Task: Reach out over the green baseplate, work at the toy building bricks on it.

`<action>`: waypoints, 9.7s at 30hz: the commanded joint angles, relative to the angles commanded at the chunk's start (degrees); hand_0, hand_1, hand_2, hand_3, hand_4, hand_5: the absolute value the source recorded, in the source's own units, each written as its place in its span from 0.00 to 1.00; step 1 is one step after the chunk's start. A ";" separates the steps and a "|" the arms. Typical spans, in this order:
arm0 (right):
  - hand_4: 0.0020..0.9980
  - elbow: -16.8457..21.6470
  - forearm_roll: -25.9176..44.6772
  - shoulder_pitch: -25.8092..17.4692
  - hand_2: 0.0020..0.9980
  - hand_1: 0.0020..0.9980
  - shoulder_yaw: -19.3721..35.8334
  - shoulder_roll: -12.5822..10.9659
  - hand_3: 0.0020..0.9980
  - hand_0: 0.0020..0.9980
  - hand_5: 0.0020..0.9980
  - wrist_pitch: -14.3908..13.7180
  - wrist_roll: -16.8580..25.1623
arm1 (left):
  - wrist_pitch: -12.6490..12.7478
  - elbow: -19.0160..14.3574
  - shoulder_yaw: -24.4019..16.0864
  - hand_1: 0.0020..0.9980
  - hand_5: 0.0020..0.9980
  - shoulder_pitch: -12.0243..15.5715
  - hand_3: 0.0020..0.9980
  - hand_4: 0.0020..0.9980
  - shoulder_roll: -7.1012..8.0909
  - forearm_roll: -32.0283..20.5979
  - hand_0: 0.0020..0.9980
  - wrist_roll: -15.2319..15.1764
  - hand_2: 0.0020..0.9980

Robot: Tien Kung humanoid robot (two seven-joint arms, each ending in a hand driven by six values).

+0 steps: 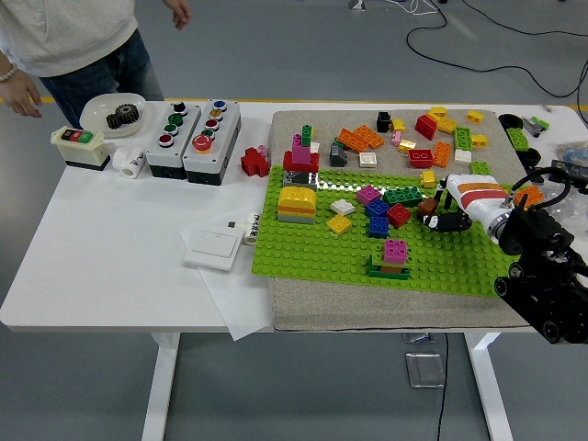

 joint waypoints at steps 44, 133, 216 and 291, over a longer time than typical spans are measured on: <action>0.63 -1.11 0.54 -0.39 0.38 0.28 -0.58 0.49 0.44 0.19 0.41 -1.76 -0.38 | 0.06 -0.19 -0.17 0.57 0.68 -0.01 0.58 0.61 0.07 0.66 0.49 0.14 0.65; 0.69 17.28 46.64 -27.16 0.67 0.69 17.56 0.40 0.46 0.86 0.36 -16.02 41.98 | -0.75 -0.10 -2.01 0.58 0.68 1.11 0.58 0.60 -0.29 3.41 0.49 0.34 0.64; 0.73 15.01 42.08 -27.06 0.79 0.80 10.17 3.09 0.53 0.99 0.57 -15.67 41.98 | -1.08 -0.42 -2.01 0.59 0.67 1.27 0.58 0.60 -0.32 3.91 0.50 0.25 0.64; 0.83 13.65 39.43 -26.66 0.80 0.78 10.41 2.80 0.57 0.93 0.50 -14.62 41.98 | -1.34 -0.27 -1.88 0.59 0.68 1.31 0.58 0.60 -0.40 3.82 0.49 0.19 0.64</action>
